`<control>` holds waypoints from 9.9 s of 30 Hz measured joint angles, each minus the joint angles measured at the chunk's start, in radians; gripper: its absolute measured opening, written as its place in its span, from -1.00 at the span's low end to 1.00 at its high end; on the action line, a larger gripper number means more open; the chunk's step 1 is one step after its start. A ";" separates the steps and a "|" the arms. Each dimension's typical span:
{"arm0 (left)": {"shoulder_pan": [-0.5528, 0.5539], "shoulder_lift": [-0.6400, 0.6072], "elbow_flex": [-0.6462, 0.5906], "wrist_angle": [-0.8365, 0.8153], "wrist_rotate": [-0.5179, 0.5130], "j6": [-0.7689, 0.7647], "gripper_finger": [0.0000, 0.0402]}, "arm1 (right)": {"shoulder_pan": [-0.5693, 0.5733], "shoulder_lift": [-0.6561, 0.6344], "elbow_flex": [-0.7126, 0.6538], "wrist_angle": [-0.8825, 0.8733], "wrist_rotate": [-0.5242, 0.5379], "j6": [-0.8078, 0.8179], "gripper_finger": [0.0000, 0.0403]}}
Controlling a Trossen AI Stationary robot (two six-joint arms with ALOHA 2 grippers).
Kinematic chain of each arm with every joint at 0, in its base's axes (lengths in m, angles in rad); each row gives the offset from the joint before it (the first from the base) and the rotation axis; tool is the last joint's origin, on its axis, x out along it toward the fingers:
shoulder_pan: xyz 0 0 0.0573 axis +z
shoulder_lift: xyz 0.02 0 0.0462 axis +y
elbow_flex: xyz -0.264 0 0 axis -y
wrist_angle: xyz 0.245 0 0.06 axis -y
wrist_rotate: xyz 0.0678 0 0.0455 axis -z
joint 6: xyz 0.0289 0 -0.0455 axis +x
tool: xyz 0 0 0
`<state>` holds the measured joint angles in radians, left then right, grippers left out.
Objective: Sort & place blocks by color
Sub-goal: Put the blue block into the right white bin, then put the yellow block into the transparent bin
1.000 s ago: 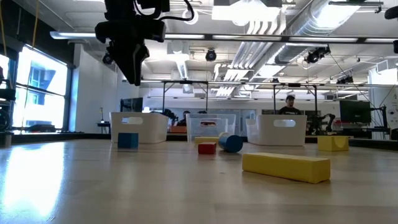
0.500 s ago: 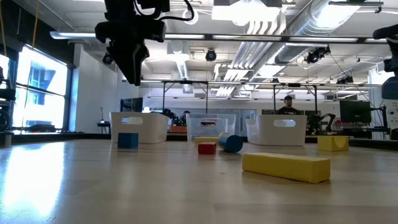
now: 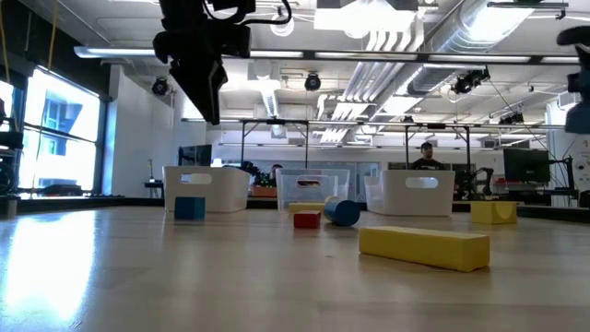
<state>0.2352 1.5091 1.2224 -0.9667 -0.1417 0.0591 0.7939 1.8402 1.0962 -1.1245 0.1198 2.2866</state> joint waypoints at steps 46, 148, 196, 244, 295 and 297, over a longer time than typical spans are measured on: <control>-0.165 0.000 0.000 -0.005 0.000 -0.114 0.06 | -1.004 -0.343 0.002 0.082 0.524 -1.343 -0.46; -0.180 -0.234 -0.196 0.211 -0.364 -0.039 0.06 | -0.404 -0.353 0.012 1.140 0.264 -1.429 0.13; -0.180 -0.233 -0.196 0.230 -0.334 -0.074 0.06 | -0.361 0.328 0.675 0.097 -0.079 -1.124 0.13; -0.180 -0.233 -0.196 0.093 -0.130 -0.185 0.06 | -0.404 0.467 0.928 -0.224 0.275 -1.215 -0.50; -0.277 -0.233 -0.196 -0.084 -0.130 -0.337 0.06 | -1.285 0.463 1.041 -0.060 -0.018 -1.956 -0.39; -0.292 -0.233 -0.196 -0.084 -0.130 -0.336 0.06 | -1.285 0.463 1.041 -0.059 -0.017 -1.963 -0.30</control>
<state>-0.0567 1.2762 1.0260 -1.0504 -0.2718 -0.2774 -0.4908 2.3032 2.1368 -1.1840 0.1032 0.3234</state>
